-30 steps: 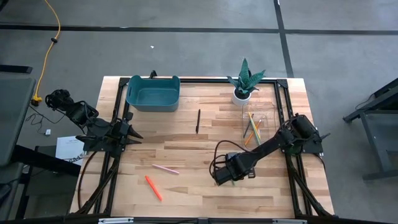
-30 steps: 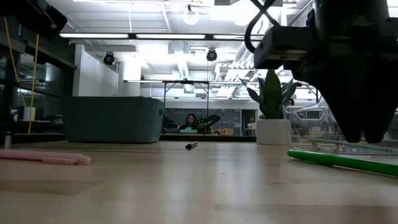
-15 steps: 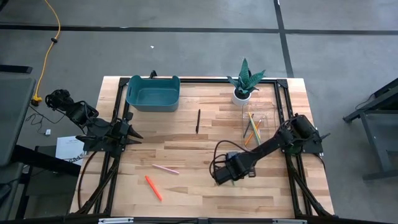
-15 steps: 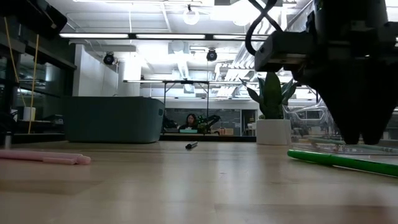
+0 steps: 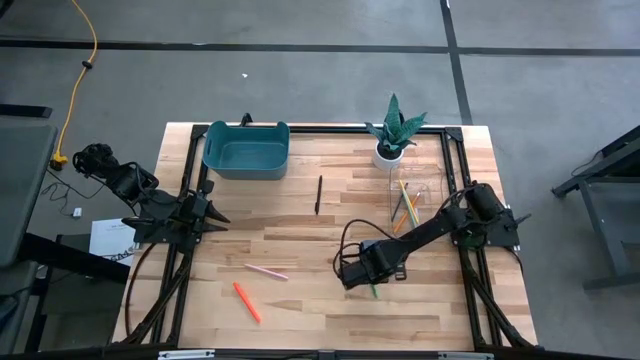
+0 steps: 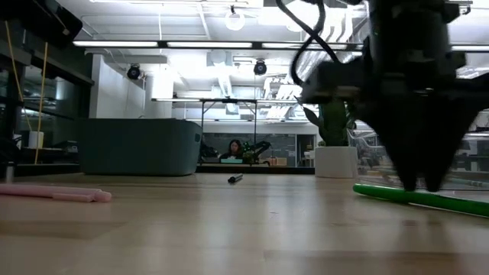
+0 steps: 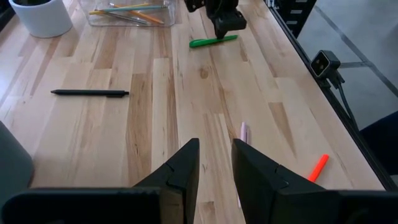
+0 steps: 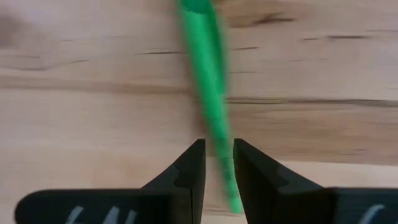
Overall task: Sort pens & pencils
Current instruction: Put the green pen into the blue bin
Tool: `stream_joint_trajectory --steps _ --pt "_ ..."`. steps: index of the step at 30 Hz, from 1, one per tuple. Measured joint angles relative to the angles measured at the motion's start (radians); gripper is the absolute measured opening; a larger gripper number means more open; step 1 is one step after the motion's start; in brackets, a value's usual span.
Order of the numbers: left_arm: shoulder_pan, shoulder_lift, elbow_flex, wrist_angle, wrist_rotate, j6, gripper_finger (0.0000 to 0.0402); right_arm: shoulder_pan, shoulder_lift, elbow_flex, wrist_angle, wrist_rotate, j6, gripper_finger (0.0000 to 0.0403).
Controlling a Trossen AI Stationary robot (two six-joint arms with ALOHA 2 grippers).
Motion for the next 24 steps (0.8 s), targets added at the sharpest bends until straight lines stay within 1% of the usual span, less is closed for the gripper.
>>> stream_joint_trajectory --steps 3,11,19,24 --pt "0.0 0.0 0.0 0.0 0.0 0.0 0.0083 0.001 0.0 0.001 0.006 0.029 0.001 0.0071" --pt "0.0 0.0 0.0 0.0 0.0 0.0 0.0083 -0.001 0.0 0.001 -0.024 0.006 -0.002 0.0071" --pt "0.0 0.0 0.0 0.0 0.0 0.017 0.0083 -0.007 0.0 0.001 -0.016 -0.002 -0.01 0.0071" --pt "0.0 0.0 0.0 0.0 0.0 0.018 0.0083 -0.03 0.001 0.001 -0.028 -0.006 -0.039 0.0071"
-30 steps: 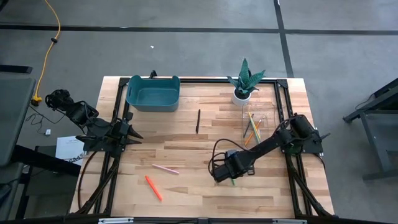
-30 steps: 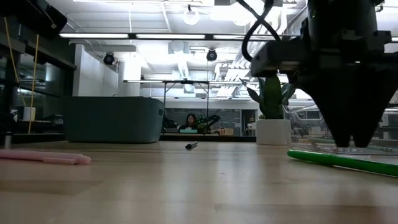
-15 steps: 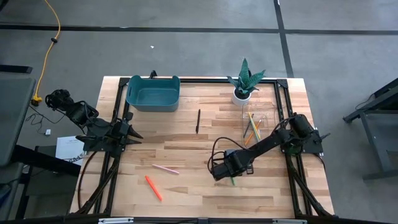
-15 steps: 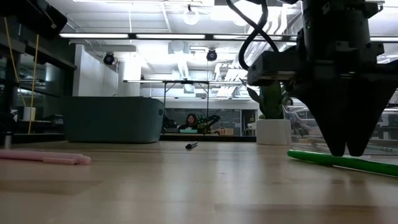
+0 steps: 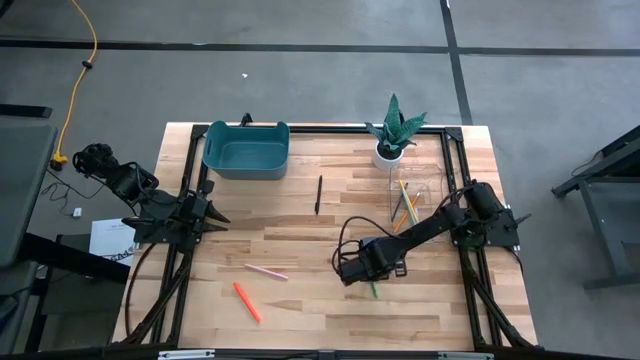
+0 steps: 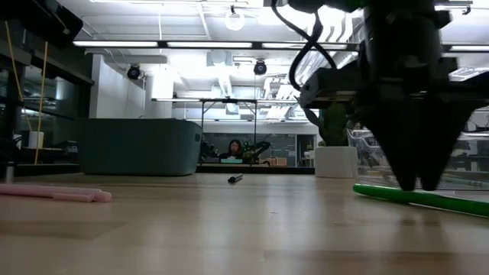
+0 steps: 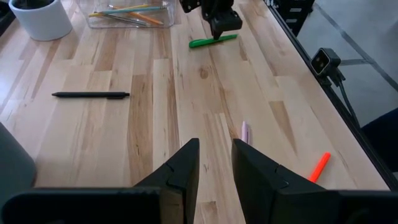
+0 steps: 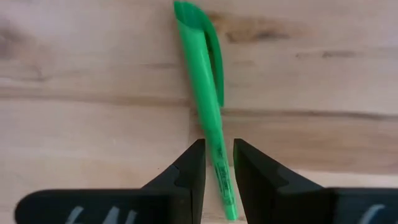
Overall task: Sort pens & pencils
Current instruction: Put the green pen into the blue bin
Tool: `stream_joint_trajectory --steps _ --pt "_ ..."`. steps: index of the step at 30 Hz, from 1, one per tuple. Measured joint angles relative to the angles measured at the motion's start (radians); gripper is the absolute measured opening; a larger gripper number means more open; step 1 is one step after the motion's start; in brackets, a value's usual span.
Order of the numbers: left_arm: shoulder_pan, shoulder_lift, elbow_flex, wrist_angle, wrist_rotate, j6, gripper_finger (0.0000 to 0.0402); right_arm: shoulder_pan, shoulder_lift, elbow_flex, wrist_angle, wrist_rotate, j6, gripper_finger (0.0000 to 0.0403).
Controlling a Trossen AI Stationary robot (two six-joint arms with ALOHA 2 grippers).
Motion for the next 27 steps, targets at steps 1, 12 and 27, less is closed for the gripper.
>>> stream_joint_trajectory --steps 1,12,27 --pt "0.0 0.0 0.0 0.0 0.0 0.0 0.0083 -0.004 0.0 0.0 0.003 0.0 -0.005 0.0071" --pt "0.0 0.0 0.0 0.0 0.0 0.0 0.0083 -0.02 0.018 0.0 0.039 -0.013 -0.018 0.0071" --pt "0.0 0.0 0.0 0.0 0.004 -0.001 0.0083 -0.016 0.042 0.001 0.064 -0.045 -0.023 0.0071"
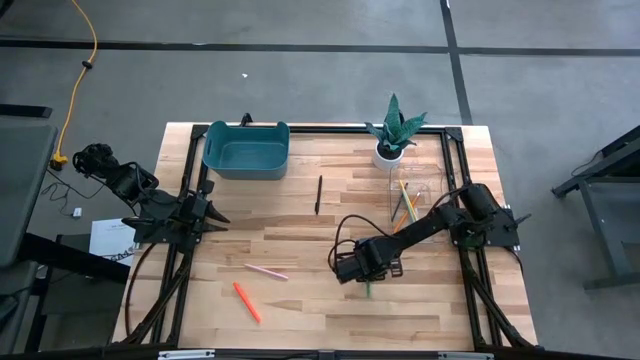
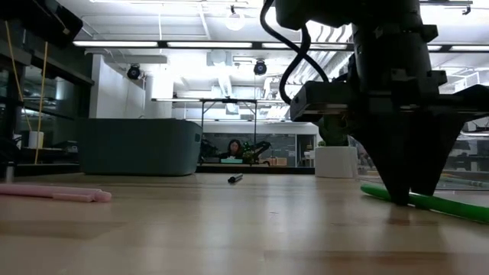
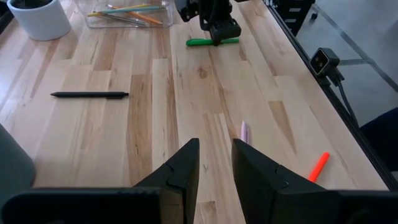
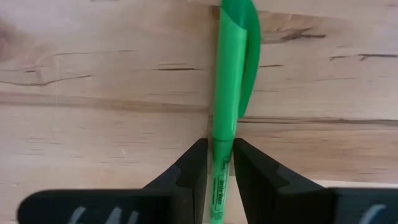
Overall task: Sort pens & pencils
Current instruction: Put the green pen into the blue bin
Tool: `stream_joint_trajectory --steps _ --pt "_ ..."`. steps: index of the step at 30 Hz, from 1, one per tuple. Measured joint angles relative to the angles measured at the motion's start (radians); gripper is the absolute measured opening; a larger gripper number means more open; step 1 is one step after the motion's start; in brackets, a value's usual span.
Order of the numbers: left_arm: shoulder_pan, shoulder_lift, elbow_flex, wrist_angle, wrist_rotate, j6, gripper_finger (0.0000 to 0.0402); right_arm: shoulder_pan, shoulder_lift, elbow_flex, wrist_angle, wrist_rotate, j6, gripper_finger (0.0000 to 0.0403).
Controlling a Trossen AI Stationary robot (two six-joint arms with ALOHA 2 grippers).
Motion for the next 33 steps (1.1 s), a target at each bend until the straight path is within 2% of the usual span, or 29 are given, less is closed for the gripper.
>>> stream_joint_trajectory --steps 5,13,20,28,33 --pt "0.0 0.0 0.0 0.0 0.0 -0.002 0.0083 0.0 0.0 0.0 -0.001 0.0 -0.007 0.0062" --pt "0.0 0.0 0.0 0.001 -0.003 -0.002 0.0083 0.001 0.0 0.0 0.013 0.011 -0.009 0.0008" --pt "0.0 0.0 0.0 0.037 -0.006 -0.01 0.0083 0.001 0.004 0.016 0.046 0.031 -0.031 0.0013" --pt "0.0 0.0 0.0 0.085 -0.047 -0.021 0.0083 -0.03 0.007 0.1 0.146 0.187 -0.111 0.001" --pt "0.0 0.0 0.0 0.133 -0.05 -0.047 0.0083 -0.067 0.006 0.15 0.223 0.259 -0.224 0.001"
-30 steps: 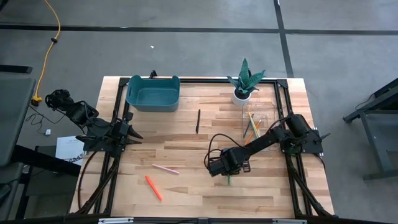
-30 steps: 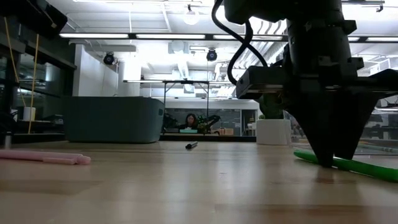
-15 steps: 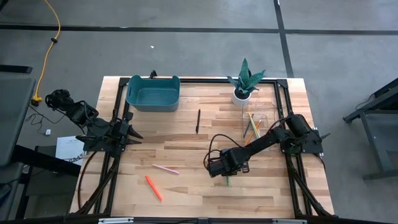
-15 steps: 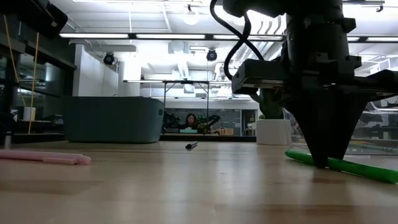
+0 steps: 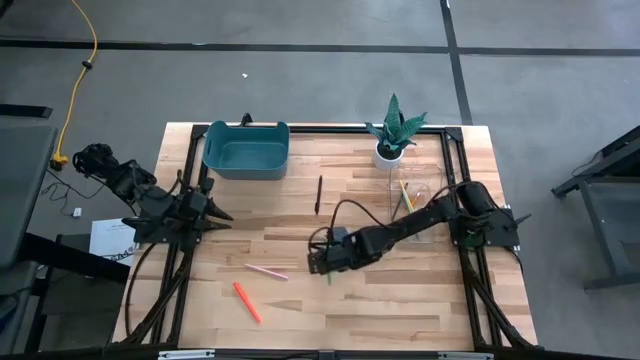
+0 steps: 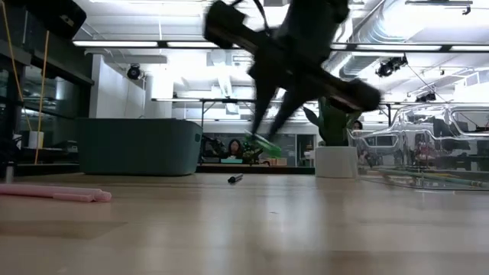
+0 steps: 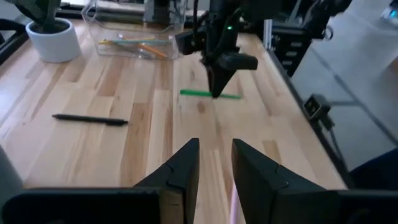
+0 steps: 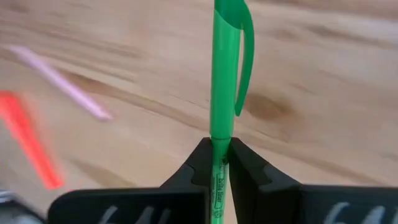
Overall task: Sort pens & pencils
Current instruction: Put the green pen into the blue bin
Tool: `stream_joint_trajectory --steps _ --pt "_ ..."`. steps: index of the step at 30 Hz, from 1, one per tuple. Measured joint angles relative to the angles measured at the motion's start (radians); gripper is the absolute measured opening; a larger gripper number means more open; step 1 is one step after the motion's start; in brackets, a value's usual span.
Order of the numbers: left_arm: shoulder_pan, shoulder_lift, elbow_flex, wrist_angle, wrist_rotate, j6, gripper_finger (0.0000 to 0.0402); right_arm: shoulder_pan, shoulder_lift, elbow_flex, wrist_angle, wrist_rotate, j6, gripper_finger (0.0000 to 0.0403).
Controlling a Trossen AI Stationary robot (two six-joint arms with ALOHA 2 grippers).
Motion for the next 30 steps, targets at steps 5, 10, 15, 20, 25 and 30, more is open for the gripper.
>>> stream_joint_trajectory --steps 5,10,15,20,25,30 --pt "0.0 0.0 0.0 0.08 -0.002 -0.021 0.0083 -0.042 -0.001 0.06 0.058 0.045 -0.14 0.001" --pt "0.0 0.0 0.0 0.144 -0.022 -0.048 0.0083 -0.085 -0.002 0.125 0.118 0.068 -0.293 0.001" --pt "0.0 0.0 0.0 0.178 -0.07 -0.093 0.0083 -0.123 -0.003 0.191 0.183 0.069 -0.441 0.001" --pt "0.0 0.0 0.0 0.213 -0.154 -0.137 0.0083 -0.154 -0.003 0.267 0.226 0.068 -0.591 0.001" --pt "0.0 0.0 0.0 0.299 -0.18 -0.159 0.0083 -0.181 -0.004 0.344 0.23 0.068 -0.711 0.0009" --pt "0.0 0.0 0.0 0.383 -0.183 -0.163 0.0083 -0.202 -0.004 0.398 0.24 0.046 -0.832 0.0009"
